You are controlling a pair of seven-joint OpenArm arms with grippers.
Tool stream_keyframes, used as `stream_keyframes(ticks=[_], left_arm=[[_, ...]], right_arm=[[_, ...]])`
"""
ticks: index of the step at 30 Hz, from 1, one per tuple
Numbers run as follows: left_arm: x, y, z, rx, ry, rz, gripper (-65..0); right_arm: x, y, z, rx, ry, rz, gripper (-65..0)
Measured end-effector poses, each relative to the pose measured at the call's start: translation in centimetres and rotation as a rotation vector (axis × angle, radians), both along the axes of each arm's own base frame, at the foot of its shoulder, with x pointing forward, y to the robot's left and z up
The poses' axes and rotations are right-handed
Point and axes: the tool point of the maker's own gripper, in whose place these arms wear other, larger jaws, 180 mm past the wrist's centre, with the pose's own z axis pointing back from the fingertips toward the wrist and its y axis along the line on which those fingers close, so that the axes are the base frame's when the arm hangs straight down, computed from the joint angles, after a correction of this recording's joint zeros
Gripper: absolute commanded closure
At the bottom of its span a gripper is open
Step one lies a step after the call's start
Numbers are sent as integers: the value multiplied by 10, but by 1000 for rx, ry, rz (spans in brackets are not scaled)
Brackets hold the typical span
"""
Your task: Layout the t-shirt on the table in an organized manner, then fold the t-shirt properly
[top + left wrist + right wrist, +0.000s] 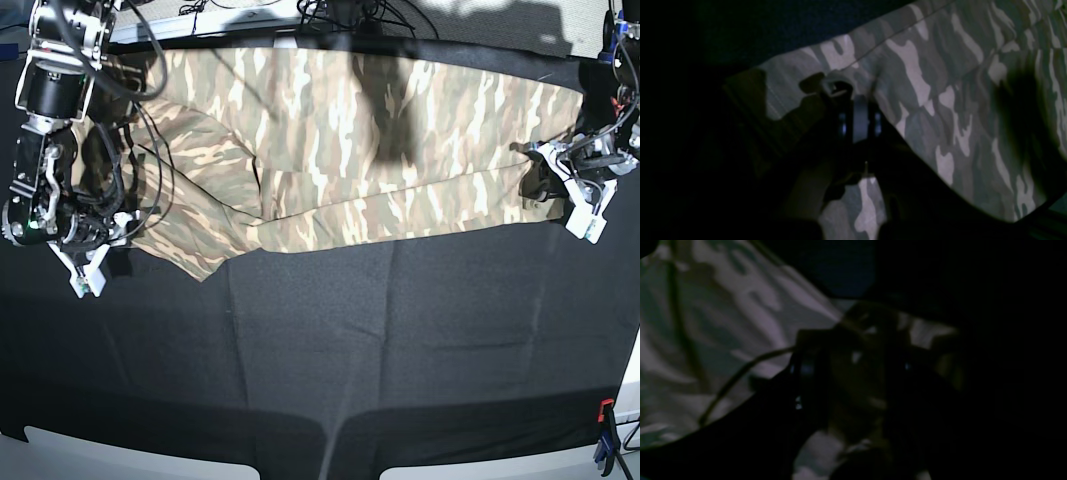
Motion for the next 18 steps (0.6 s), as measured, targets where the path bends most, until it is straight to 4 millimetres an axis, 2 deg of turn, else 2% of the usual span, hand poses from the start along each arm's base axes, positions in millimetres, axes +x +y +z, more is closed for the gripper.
stream_keyframes(ticks=[3,7,12,15,18], left_arm=[[0,0,0,0,0,0,0],[0,0,0,0,0,0,0],[0,0,0,0,0,0,0],[0,0,0,0,0,0,0],[0,0,0,0,0,0,0]], right_arm=[[-1,16,3,89,-6,23,-275],[2,20,6,113,-19,23,-275],[8,34,15,208,-59,26,-275],[9,35,16,211,-63,26,-275],[5,24,12,158,-36,15,-275]])
